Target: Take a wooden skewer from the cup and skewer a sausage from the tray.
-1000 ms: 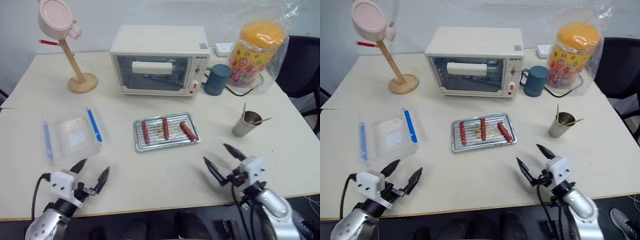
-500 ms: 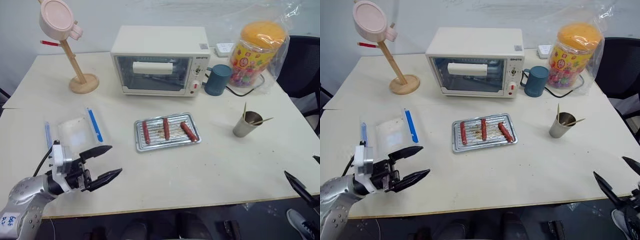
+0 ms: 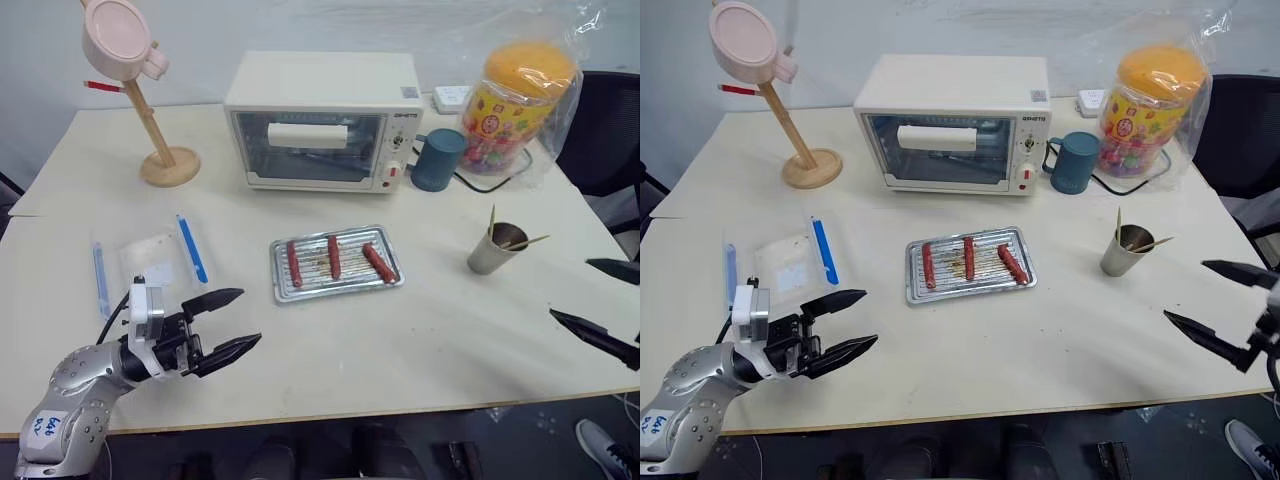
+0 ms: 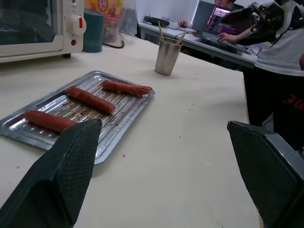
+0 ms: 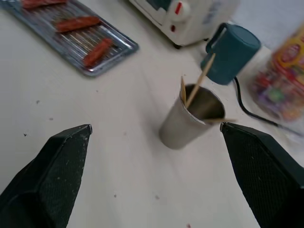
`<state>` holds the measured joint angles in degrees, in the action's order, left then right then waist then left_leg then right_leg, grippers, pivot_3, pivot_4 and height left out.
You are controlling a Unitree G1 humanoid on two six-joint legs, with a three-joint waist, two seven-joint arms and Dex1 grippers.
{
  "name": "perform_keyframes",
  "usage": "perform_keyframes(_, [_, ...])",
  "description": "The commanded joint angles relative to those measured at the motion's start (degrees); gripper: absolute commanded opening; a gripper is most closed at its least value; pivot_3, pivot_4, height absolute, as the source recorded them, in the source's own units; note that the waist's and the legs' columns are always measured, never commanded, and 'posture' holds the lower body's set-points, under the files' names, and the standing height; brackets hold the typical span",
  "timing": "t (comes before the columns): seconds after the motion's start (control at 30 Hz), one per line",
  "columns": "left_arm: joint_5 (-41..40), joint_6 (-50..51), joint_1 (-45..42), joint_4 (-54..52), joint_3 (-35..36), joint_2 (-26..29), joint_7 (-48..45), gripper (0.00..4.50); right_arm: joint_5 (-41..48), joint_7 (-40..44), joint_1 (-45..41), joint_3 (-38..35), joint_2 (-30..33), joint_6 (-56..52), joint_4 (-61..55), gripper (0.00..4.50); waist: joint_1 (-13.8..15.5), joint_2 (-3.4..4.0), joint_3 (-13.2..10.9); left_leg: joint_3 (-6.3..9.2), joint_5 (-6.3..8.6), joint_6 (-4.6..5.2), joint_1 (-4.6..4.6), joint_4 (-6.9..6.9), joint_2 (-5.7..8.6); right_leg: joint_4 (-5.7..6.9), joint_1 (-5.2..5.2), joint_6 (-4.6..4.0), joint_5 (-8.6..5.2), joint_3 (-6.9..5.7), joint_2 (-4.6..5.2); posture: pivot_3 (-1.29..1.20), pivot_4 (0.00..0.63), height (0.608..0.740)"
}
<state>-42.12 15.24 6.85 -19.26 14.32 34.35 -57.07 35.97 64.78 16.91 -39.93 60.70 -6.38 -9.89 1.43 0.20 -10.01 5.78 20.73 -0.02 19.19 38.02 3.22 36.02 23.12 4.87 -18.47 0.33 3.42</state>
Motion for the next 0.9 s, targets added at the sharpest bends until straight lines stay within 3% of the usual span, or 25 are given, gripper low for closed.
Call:
perform_keyframes(0.03, [0.9, -1.1, -0.4, -0.4, 0.1, -0.5, 0.4, 4.46, -0.2, 2.3, -5.6, 3.5, 2.7, -3.0, 4.1, 4.5, 0.2, -0.03, 0.0, 0.04, 0.0, 0.0, 0.02, 0.0, 0.0, -0.02, 0.0, 0.0, 0.0, -0.04, 0.01, 0.0, 0.15, 0.74])
perform_keyframes(0.2, [1.5, -2.3, 1.9, -1.1, 0.4, -1.6, -0.1, 4.46, -6.4, 9.1, -28.1, 20.3, 6.0, -2.8, 18.5, 4.5, -0.8, 0.0, -0.1, -0.11, -0.03, 0.1, -0.02, 0.09, 0.05, -0.06, -0.03, 0.1, 0.06, 0.05, 0.04, 0.0, 0.15, 0.74])
perform_keyframes(0.43, [1.5, -2.7, 4.4, -2.5, 1.1, -2.6, 0.6, 4.46, -15.1, 16.4, -46.8, 30.7, 4.8, 0.9, 36.9, 4.5, -0.4, 0.09, -0.1, -0.08, -0.06, 0.05, 0.35, 0.02, 0.03, -0.02, 0.38, 0.05, 0.05, 0.0, 0.04, 0.0, 0.15, 0.74])
perform_keyframes(0.6, [2.0, -3.9, 5.6, -3.2, 1.3, -3.6, 1.4, 4.46, -16.9, 18.8, -53.0, 33.5, 1.9, 2.8, 41.0, 4.5, -0.1, 0.1, -0.1, -0.09, -0.06, 0.04, 0.43, 0.08, 0.03, -0.02, 0.44, 0.05, 0.05, 0.0, 0.05, 0.0, 0.15, 0.74])
perform_keyframes(0.9, [2.7, -5.1, 6.0, -3.5, 0.7, -4.3, 2.3, 4.46, -19.1, 19.5, -56.1, 35.5, 0.1, 1.3, 41.0, 4.5, -0.1, 0.11, -0.1, -0.09, -0.07, 0.03, 0.42, 0.16, 0.03, 0.08, 0.43, 0.05, 0.05, 0.0, 0.04, 0.0, 0.15, 0.74])
